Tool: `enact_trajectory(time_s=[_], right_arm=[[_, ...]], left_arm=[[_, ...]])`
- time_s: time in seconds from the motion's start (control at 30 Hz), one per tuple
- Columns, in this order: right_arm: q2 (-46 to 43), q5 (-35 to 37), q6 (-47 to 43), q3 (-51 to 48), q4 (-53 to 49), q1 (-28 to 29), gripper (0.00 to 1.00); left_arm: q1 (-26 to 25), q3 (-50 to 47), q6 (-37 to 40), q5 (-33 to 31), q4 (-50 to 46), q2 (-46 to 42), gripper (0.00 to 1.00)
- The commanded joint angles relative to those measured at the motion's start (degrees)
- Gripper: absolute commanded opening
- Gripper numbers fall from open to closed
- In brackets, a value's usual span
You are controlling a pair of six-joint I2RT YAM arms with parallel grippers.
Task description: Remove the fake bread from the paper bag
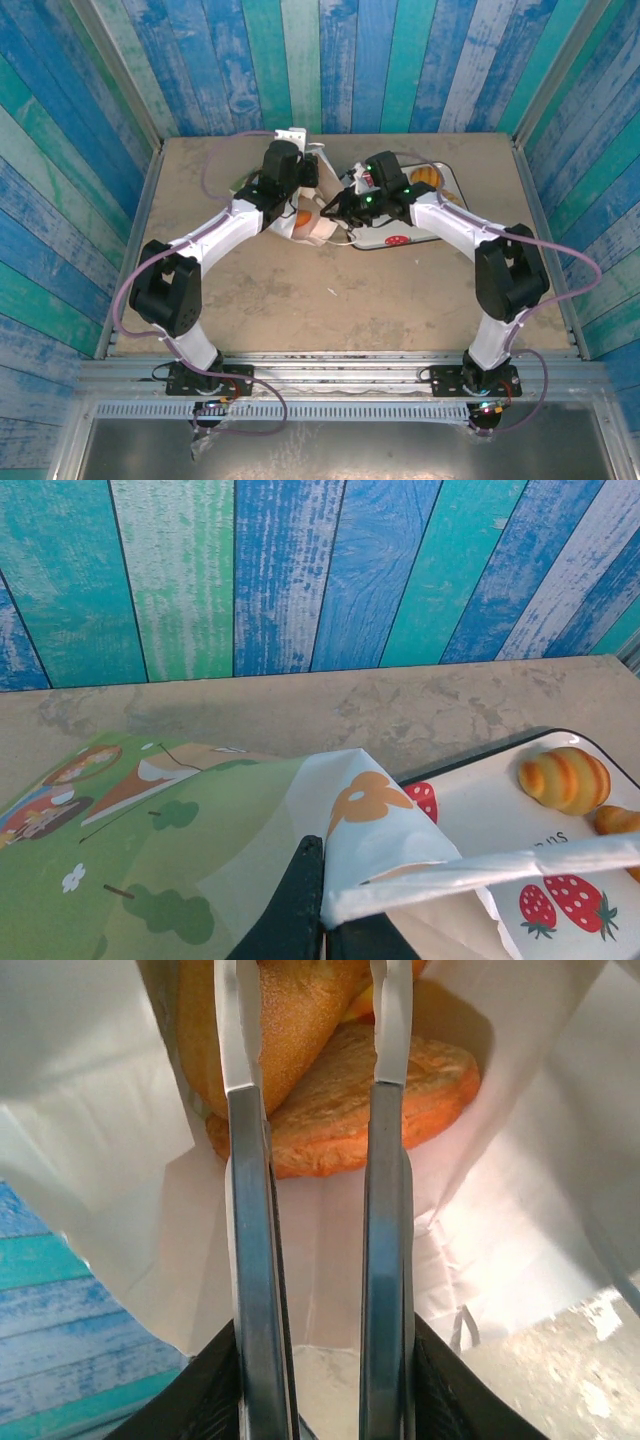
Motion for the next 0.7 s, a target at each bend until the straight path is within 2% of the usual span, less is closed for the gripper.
enact_trajectory(time_s=[0.0, 0.17, 0.67], right_arm=[[-4.1, 1.4, -6.0, -0.7, -7.1, 0.2, 0.22], [-6.6, 4.3, -8.9, -1.3, -12.0, 0.3, 0.21], [-13.1, 7.1, -9.9, -5.4, -12.7, 1.0, 0.15]], left_arm=[[0.1, 1.4, 0.7, -3.0, 0.4, -2.1, 0.0], [0.1, 2.0, 1.4, -3.6, 0.0, -2.4, 0.0], [0.1, 3.0, 0.6, -4.9, -0.4, -1.5, 0.01]])
